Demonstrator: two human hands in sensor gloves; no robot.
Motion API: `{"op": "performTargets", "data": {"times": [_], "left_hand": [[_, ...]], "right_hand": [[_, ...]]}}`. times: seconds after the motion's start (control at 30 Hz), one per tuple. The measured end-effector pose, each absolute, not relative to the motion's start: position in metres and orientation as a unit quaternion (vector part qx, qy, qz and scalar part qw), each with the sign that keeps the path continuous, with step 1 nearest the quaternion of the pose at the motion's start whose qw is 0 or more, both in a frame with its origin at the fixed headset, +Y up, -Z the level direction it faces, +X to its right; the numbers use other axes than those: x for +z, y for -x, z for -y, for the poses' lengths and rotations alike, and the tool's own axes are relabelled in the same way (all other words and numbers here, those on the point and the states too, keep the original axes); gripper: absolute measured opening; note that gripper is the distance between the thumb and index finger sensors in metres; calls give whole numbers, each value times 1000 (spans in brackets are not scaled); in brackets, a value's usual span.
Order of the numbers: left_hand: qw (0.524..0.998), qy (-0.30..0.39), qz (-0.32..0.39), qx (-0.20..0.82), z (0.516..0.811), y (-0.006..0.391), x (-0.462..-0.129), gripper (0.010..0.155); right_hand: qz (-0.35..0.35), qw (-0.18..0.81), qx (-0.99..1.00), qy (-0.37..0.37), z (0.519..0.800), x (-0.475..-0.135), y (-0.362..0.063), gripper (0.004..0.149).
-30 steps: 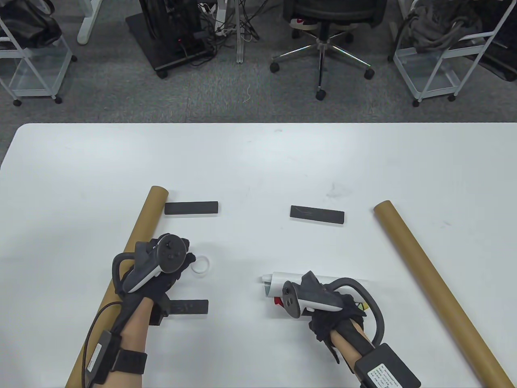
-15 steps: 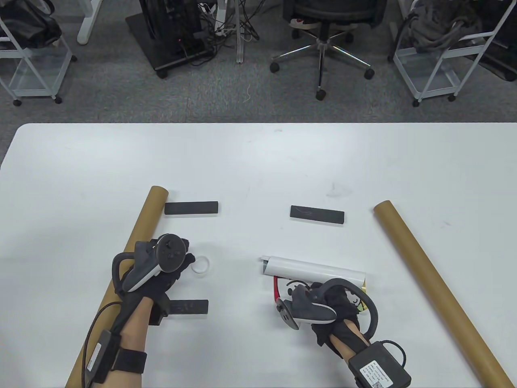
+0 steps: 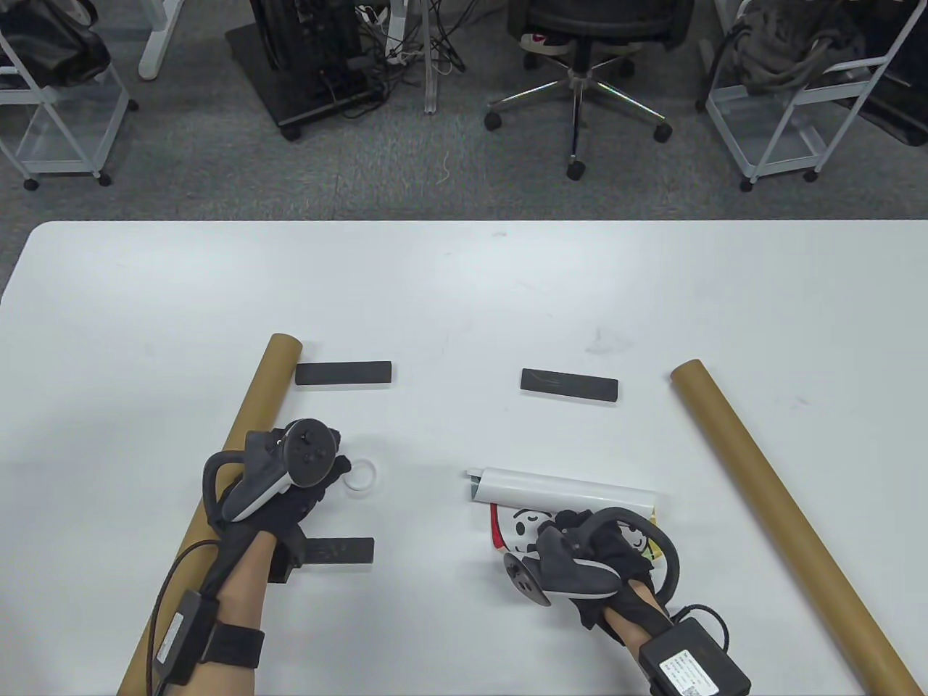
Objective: Roll up posters and store in mailing tubes
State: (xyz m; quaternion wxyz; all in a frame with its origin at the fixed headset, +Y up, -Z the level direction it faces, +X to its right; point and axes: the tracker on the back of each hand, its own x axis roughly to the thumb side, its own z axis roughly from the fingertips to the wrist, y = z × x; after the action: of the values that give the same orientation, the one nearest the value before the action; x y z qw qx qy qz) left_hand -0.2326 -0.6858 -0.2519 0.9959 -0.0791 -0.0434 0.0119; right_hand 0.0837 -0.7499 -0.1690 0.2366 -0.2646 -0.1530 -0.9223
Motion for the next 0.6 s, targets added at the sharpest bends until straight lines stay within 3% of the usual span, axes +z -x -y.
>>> {"op": "performTargets", "data": {"times": [0.3,0.6], "left_hand": [[996,77,49,3,685,229,-252,55],[996,74,50,-1,685,229,-252,56]], "right_hand": [[160,230,-929,244,722,-176,-82,69],[190,215,-929,232,712,-176,-89,69]]}}
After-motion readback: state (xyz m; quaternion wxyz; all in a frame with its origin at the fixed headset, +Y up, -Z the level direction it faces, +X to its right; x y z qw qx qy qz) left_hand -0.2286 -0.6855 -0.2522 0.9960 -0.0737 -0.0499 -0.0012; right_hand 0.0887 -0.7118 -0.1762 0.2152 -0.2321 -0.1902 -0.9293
